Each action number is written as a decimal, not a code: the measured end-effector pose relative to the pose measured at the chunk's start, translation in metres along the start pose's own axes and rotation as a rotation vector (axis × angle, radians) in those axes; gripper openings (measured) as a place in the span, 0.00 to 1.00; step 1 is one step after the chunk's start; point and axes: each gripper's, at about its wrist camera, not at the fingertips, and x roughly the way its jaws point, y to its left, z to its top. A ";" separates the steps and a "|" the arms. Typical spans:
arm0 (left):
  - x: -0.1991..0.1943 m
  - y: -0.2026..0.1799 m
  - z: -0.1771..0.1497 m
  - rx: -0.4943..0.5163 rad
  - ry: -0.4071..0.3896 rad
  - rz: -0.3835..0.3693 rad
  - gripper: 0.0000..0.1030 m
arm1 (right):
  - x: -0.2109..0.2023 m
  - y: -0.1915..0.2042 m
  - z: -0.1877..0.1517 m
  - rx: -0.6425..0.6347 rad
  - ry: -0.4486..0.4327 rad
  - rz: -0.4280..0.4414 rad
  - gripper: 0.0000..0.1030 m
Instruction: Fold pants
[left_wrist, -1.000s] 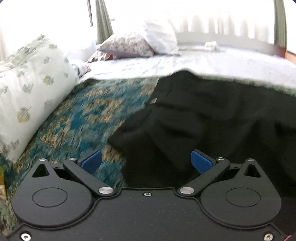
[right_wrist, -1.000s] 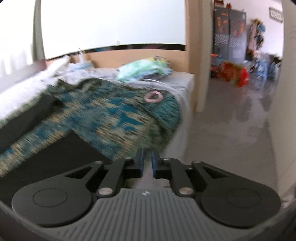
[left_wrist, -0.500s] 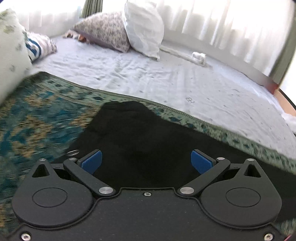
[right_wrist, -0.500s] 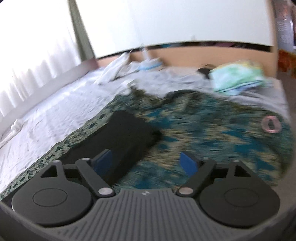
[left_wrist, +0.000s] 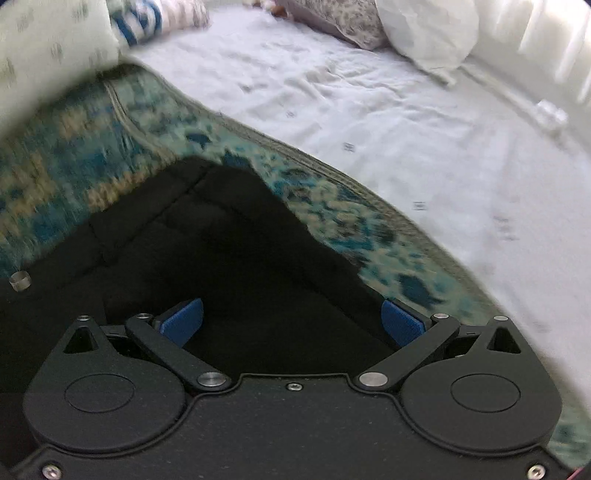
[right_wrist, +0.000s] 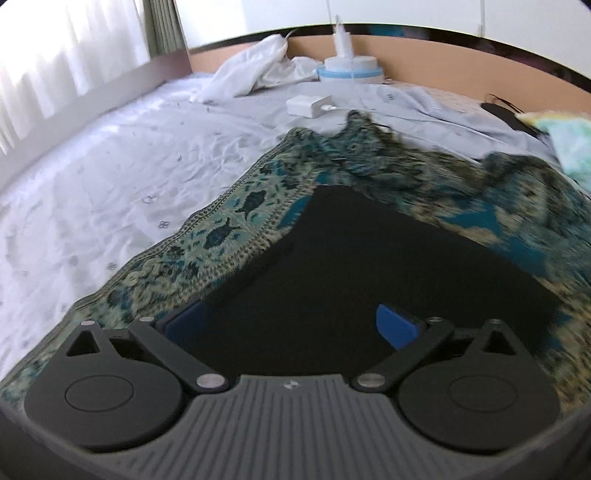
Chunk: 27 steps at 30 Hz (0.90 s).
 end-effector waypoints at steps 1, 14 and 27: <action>0.005 -0.009 -0.002 0.031 -0.009 0.050 1.00 | 0.008 0.004 0.001 -0.004 0.001 -0.006 1.00; 0.012 -0.037 -0.010 0.186 -0.148 0.108 0.79 | 0.039 0.039 -0.002 -0.116 -0.120 -0.205 0.27; -0.087 0.056 -0.041 0.295 -0.263 -0.171 0.03 | -0.072 -0.095 -0.027 0.088 -0.160 0.000 0.03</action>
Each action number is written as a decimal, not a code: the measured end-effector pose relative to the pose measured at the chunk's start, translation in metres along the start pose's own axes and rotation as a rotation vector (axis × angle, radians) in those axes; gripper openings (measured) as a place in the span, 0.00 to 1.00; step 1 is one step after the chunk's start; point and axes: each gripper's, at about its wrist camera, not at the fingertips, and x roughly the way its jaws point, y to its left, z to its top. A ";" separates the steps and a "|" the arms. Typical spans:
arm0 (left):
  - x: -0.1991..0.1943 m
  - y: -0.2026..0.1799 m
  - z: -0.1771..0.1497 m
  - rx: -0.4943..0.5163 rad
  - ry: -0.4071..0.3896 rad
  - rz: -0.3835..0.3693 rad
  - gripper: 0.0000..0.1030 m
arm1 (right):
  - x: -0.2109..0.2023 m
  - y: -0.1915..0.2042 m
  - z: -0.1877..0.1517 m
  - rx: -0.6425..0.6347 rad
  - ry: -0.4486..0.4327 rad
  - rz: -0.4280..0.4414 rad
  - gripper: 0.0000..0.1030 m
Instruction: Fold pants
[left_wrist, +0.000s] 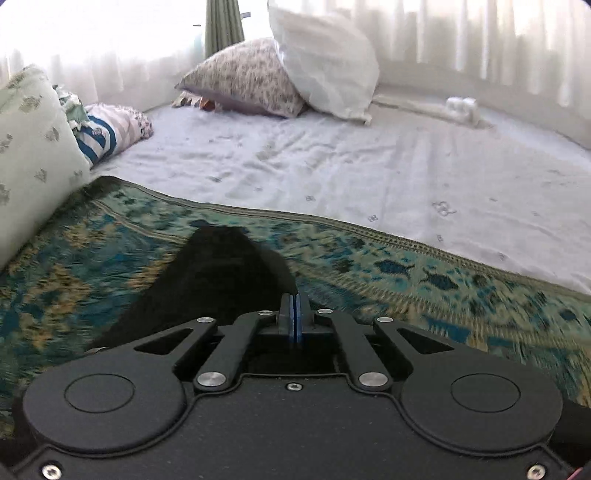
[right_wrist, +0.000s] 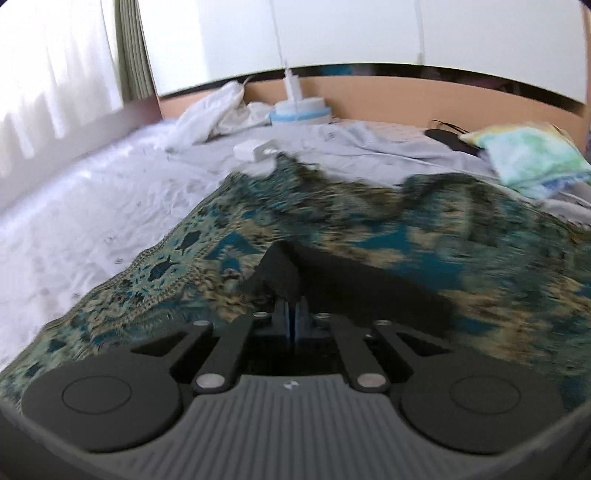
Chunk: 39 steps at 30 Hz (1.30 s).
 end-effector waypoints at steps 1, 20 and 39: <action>-0.013 0.016 -0.005 -0.002 0.000 -0.028 0.03 | -0.014 -0.017 -0.003 0.017 0.005 0.029 0.04; -0.126 0.226 -0.102 -0.110 0.025 -0.351 0.49 | -0.198 -0.187 -0.131 -0.013 0.027 0.065 0.04; -0.026 0.209 -0.031 -0.248 0.019 -0.173 0.10 | -0.201 -0.167 -0.115 -0.078 -0.065 -0.013 0.05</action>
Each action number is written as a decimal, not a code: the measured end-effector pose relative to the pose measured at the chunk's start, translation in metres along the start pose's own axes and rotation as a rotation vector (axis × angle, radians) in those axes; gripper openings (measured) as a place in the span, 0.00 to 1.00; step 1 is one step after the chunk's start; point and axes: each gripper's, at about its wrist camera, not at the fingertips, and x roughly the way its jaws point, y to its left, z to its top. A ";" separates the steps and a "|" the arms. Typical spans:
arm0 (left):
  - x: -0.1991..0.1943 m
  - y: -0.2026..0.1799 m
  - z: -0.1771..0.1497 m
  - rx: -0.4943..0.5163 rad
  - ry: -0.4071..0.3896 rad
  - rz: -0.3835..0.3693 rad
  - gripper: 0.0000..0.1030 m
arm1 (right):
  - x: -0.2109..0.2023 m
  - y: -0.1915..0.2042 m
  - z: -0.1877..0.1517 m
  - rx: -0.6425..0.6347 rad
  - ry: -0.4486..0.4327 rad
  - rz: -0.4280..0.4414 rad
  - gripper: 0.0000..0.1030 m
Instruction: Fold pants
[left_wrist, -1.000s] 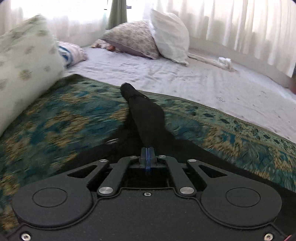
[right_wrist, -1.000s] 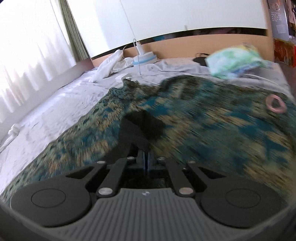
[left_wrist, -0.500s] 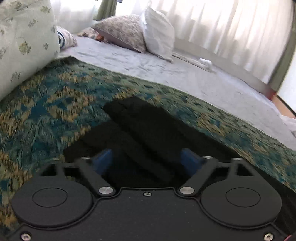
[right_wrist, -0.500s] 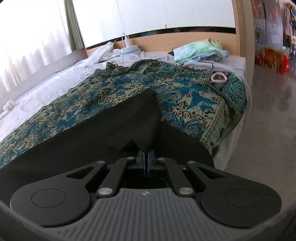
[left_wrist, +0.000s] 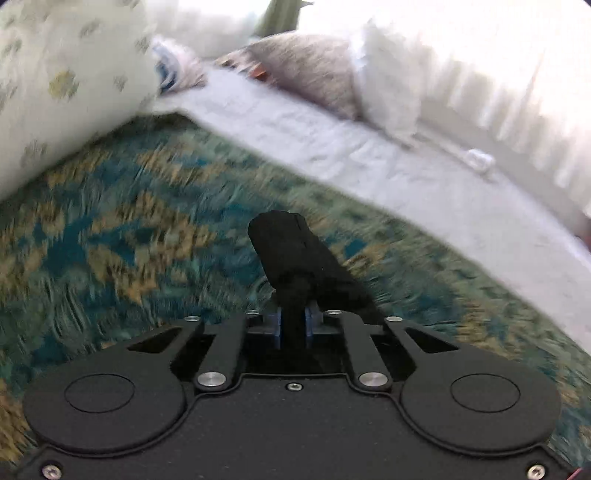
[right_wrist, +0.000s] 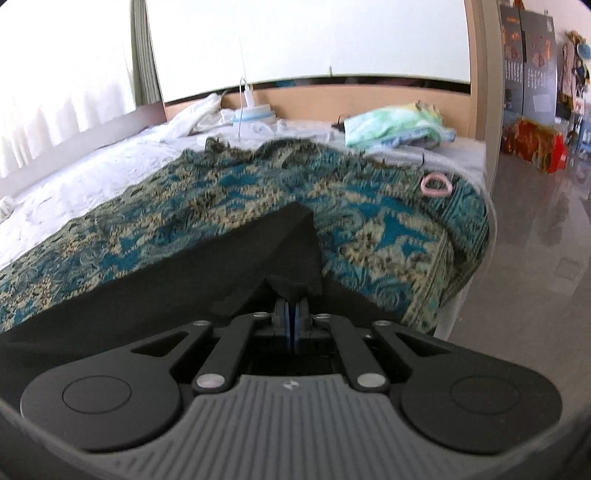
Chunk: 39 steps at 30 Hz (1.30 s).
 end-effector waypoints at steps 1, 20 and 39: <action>-0.011 0.001 0.004 0.016 -0.008 -0.019 0.09 | -0.004 -0.001 0.002 0.004 -0.010 0.000 0.04; -0.087 0.095 -0.072 0.211 0.066 -0.042 0.13 | -0.047 -0.055 -0.047 -0.085 0.036 -0.089 0.05; -0.057 0.136 -0.068 -0.063 0.069 -0.120 1.00 | -0.129 0.082 -0.073 -0.459 -0.036 0.324 0.79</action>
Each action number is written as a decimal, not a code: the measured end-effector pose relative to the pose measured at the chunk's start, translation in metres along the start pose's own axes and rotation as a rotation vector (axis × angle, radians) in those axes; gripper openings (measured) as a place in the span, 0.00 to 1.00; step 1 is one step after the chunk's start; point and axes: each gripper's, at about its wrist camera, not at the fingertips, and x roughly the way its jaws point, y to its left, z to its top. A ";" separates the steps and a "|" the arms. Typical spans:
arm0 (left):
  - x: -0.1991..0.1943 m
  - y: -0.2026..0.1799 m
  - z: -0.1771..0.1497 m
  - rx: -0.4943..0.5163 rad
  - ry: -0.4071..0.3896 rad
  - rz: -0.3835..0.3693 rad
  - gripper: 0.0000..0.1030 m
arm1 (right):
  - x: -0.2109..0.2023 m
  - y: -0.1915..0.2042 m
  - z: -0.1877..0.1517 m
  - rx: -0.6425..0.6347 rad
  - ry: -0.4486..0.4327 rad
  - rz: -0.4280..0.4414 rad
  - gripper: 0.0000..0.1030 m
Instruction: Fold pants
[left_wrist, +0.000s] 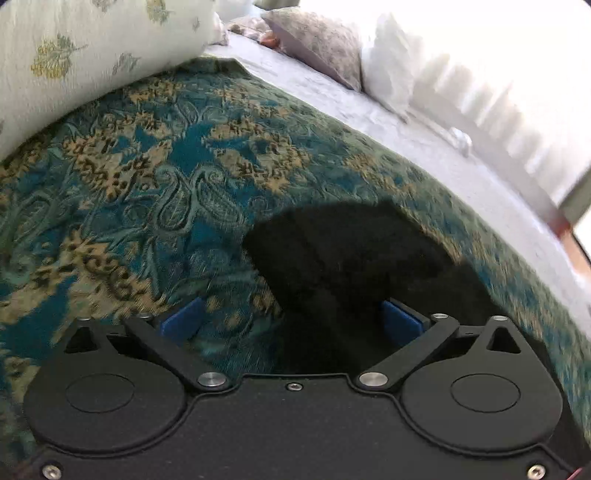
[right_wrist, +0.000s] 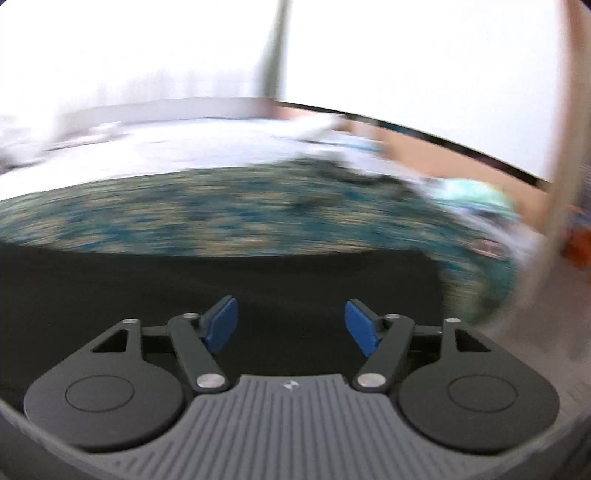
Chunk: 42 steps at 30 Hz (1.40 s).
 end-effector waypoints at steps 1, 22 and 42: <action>0.004 -0.005 0.001 0.019 -0.032 0.009 1.00 | 0.003 0.019 -0.001 -0.033 0.004 0.046 0.79; -0.029 0.018 0.007 0.131 -0.097 0.258 0.34 | 0.013 0.156 -0.040 -0.141 0.109 0.360 0.82; -0.089 -0.059 0.007 0.334 -0.285 0.157 0.93 | 0.098 -0.151 -0.007 0.246 0.170 -0.630 0.84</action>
